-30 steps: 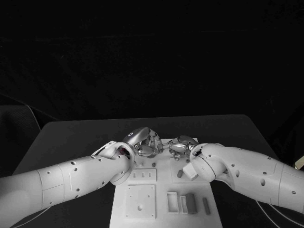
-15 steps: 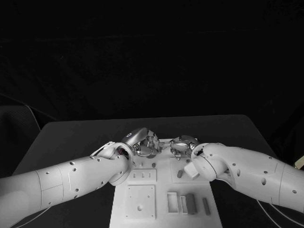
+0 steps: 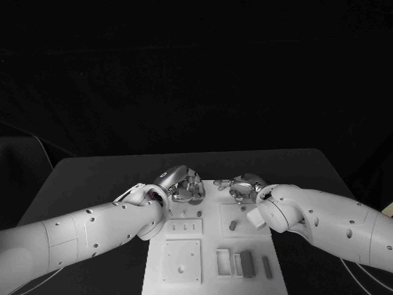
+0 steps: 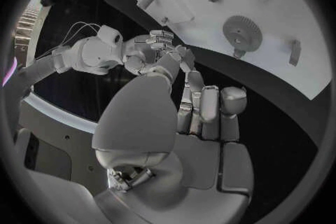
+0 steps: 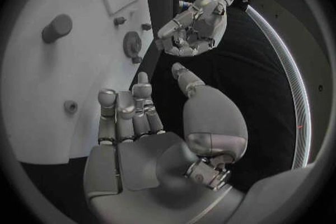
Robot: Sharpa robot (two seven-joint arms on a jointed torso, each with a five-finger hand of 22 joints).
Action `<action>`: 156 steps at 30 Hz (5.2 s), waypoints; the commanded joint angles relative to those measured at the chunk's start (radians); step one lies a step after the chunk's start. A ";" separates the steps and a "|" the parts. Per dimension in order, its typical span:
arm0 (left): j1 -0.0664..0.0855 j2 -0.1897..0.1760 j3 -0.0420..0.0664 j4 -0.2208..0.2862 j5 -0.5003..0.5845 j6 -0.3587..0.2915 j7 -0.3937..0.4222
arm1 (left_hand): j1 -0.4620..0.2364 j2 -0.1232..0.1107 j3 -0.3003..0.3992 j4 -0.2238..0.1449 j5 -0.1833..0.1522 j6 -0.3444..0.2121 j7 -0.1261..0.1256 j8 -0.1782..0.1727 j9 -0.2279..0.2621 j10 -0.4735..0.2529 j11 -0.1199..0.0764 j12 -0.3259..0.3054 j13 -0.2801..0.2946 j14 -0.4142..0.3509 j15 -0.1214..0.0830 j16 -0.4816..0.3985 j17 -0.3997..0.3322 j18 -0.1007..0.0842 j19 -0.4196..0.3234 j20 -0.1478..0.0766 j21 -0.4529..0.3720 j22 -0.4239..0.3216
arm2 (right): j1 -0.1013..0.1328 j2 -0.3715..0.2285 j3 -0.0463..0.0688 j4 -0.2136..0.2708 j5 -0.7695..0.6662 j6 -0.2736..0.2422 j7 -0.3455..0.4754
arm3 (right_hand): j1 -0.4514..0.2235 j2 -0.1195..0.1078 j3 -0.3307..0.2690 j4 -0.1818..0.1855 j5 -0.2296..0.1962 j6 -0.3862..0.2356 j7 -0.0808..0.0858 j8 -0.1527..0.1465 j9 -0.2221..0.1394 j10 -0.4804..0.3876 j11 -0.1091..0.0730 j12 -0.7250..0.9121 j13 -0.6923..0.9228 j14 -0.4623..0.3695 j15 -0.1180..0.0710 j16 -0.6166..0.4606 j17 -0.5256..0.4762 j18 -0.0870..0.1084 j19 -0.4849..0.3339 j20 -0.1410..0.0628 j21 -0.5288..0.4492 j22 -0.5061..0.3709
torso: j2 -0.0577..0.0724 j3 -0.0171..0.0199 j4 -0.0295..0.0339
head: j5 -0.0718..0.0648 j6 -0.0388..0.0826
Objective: Assemble the parts on the task board
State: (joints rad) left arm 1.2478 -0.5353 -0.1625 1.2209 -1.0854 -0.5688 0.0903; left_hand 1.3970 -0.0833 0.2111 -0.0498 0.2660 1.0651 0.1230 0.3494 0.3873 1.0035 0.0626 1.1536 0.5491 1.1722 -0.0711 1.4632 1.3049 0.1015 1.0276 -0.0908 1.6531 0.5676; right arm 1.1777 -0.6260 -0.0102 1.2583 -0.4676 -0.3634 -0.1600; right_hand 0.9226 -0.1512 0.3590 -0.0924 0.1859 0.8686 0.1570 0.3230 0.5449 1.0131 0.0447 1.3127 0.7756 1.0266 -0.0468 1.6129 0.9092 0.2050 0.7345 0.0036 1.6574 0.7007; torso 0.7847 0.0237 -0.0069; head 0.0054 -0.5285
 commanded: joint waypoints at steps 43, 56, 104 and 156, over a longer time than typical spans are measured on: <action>0.003 -0.176 -0.076 0.204 -0.171 0.191 -0.185 | -0.034 -0.016 -0.006 0.003 -0.054 0.035 0.015 0.007 0.009 0.025 0.003 -0.020 -0.014 -0.014 0.001 0.016 -0.012 0.095 -0.007 0.004 0.029 0.004 | 0.035 -0.066 0.006 -0.223 -0.088 0.027 0.182 | 0.002 0.022 -0.010 -0.013 0.001 0.015 0.002 0.010 0.003 0.001 -0.003 -0.004 -0.004 -0.004 -0.001 -0.005 0.000 0.020 0.014 -0.004 0.135 0.003 | -0.001 -0.0002 0.0006 | 0.010 -0.081; 0.002 -0.152 -0.075 0.193 -0.228 0.186 -0.196 | -0.032 -0.017 -0.006 0.001 -0.054 0.036 0.014 0.007 0.009 0.027 0.002 -0.020 -0.015 -0.013 0.001 0.017 -0.013 0.096 -0.006 0.003 0.030 0.004 | 0.035 -0.066 0.006 -0.211 -0.099 0.031 0.179 | 0.003 0.024 -0.009 -0.014 0.001 0.017 0.001 0.010 0.003 0.002 -0.003 -0.004 -0.005 -0.004 -0.002 -0.005 0.000 0.020 0.015 -0.004 0.136 0.003 | 0.001 0.0012 -0.0010 | 0.006 -0.082; 0.002 -0.117 -0.075 0.154 -0.261 0.251 -0.254 | -0.029 -0.018 -0.006 -0.005 -0.053 0.038 0.014 0.007 0.009 0.030 0.000 -0.021 -0.016 -0.012 0.000 0.019 -0.014 0.097 -0.006 0.003 0.031 0.005 | 0.035 -0.060 0.006 -0.203 -0.103 0.039 0.170 | 0.006 0.028 -0.010 -0.015 0.001 0.020 0.001 0.012 0.003 0.004 -0.004 -0.005 -0.006 -0.003 -0.002 -0.005 0.000 0.021 0.016 -0.005 0.137 0.004 | 0.000 0.0010 -0.0004 | 0.000 -0.094; 0.001 -0.114 -0.075 0.150 -0.269 0.233 -0.254 | -0.067 -0.073 -0.063 -0.034 -0.065 -0.044 0.004 -0.038 -0.010 0.019 0.007 -0.047 -0.034 -0.016 0.000 0.023 -0.034 0.099 -0.012 0.004 0.030 0.002 | 0.032 -0.055 0.006 -0.210 -0.103 0.052 0.164 | 0.004 0.029 -0.012 -0.015 0.000 0.021 0.002 0.012 0.003 0.005 -0.004 -0.005 -0.007 -0.002 -0.002 -0.005 -0.001 0.022 0.018 -0.005 0.137 0.004 | 0.000 -0.0005 0.0002 | 0.000 -0.103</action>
State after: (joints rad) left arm 1.2490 -0.6514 -0.2375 1.3696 -1.3512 -0.3252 -0.1695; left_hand 1.3354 -0.1541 0.1540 -0.0843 0.2042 1.0259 0.1274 0.3143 0.3779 1.0200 0.0638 1.1123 0.5166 1.1627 -0.0730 1.4833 1.2718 0.1252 1.0206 -0.0836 1.6531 0.5708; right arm 1.2099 -0.6815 -0.0049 1.0478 -0.5615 -0.3285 0.0014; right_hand 0.9255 -0.1300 0.3481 -0.1035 0.1859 0.8900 0.1537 0.3309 0.5472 1.0132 0.0447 1.3127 0.7699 1.0229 -0.0421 1.6129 0.9098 0.2051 0.7449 0.0006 1.6574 0.7030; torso 0.7848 0.0237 -0.0067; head 0.0053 -0.6316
